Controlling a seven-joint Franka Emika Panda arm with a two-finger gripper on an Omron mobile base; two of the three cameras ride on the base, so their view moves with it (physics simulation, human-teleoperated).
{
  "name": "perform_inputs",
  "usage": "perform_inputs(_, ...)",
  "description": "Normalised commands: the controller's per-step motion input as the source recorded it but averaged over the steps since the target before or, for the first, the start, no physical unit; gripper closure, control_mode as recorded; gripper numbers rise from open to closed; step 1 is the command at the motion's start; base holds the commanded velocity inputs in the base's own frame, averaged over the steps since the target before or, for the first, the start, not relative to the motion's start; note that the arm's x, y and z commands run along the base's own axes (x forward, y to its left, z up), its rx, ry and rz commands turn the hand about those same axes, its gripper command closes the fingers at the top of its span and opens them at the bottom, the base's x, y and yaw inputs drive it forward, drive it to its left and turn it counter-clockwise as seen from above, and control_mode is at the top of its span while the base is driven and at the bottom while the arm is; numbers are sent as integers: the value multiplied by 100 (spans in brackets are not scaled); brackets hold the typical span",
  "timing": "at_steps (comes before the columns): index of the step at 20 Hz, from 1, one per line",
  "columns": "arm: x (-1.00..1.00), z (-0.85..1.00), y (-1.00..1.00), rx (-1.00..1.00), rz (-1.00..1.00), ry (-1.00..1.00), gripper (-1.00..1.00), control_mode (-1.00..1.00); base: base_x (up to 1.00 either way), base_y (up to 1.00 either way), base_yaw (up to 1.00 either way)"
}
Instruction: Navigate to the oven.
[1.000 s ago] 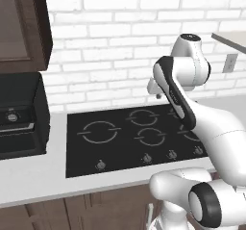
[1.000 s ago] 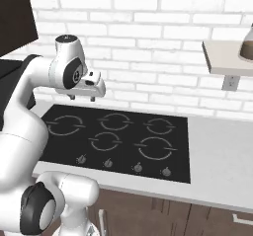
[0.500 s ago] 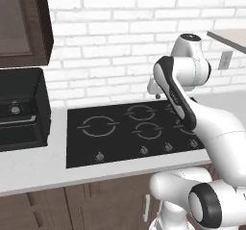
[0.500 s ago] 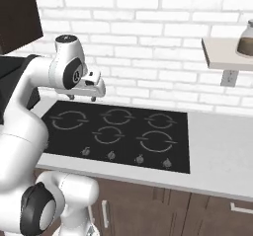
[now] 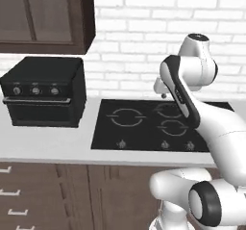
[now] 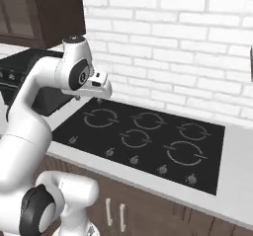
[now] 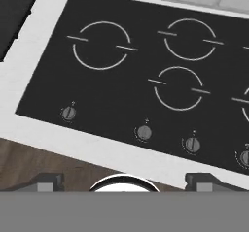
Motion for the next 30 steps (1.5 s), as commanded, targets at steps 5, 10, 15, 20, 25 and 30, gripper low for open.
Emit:
perform_inputs(5, 0, 0, 0, 0, 0, 0, -100, 100, -23, 57, 67)
perform_inputs(10, 0, 0, 0, 0, 0, 0, -100, 100, -12, 65, 72)
perform_inputs(15, 0, 0, 0, 0, 0, 0, -100, 100, -18, 66, 73)
perform_inputs(20, 0, 0, 0, 0, 0, 0, -100, 100, -23, 63, 72)
perform_inputs(25, 0, 0, 0, 0, 0, 0, -100, 100, -21, 66, 69)
perform_inputs(30, 0, 0, 0, 0, 0, 0, -100, 100, -1, 37, 47)
